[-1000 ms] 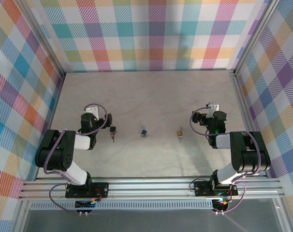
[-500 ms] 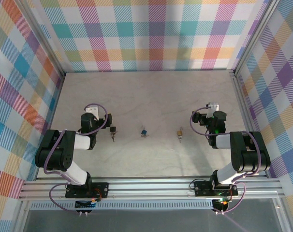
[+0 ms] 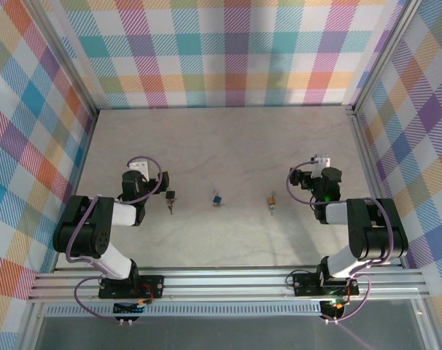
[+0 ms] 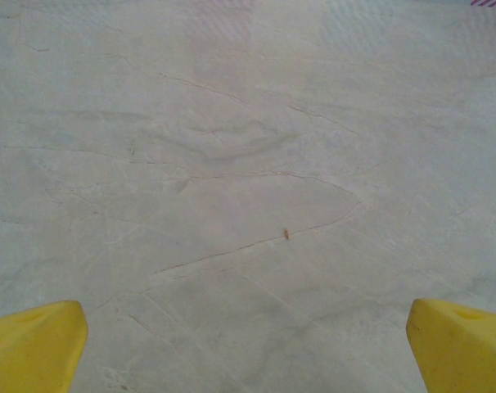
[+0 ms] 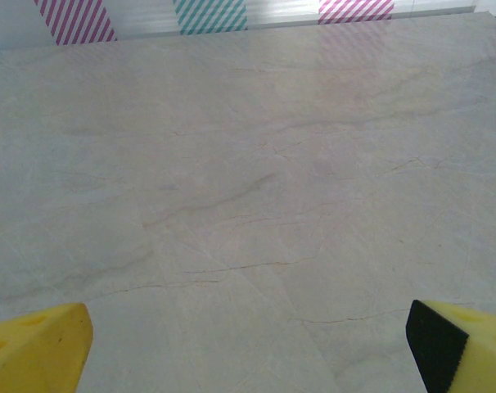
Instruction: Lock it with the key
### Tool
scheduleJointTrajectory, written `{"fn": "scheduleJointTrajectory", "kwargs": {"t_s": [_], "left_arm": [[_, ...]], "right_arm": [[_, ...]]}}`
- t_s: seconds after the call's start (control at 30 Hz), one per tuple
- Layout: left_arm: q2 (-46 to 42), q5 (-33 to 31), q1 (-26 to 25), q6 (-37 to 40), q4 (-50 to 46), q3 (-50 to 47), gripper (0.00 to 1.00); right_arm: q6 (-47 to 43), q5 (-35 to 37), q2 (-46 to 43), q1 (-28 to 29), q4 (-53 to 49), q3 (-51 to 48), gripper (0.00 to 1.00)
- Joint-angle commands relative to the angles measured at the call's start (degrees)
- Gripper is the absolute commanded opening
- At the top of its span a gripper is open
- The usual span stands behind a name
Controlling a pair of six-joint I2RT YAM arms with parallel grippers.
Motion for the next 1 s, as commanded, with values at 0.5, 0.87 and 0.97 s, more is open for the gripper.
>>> {"fn": "scheduleJointTrajectory", "kwargs": {"t_s": [0.5, 0.87, 0.97], "left_arm": [[-23.5, -4.7, 0.3, -11.3, -29.9, 12.5, 1.00], [-39.9, -3.6, 0.8, -33.5, -61.9, 21.5, 1.00], [-42.2, -2.9, 0.8, -36.0, -67.3, 20.4, 1.00]], "right_arm": [[7.1, -3.3, -21.1, 0.8, -24.3, 8.9, 0.99], [35.3, -14.3, -29.1, 0.8, -28.5, 12.3, 0.99], [36.7, -15.9, -28.7, 0.7, -27.8, 11.6, 0.99]]}}
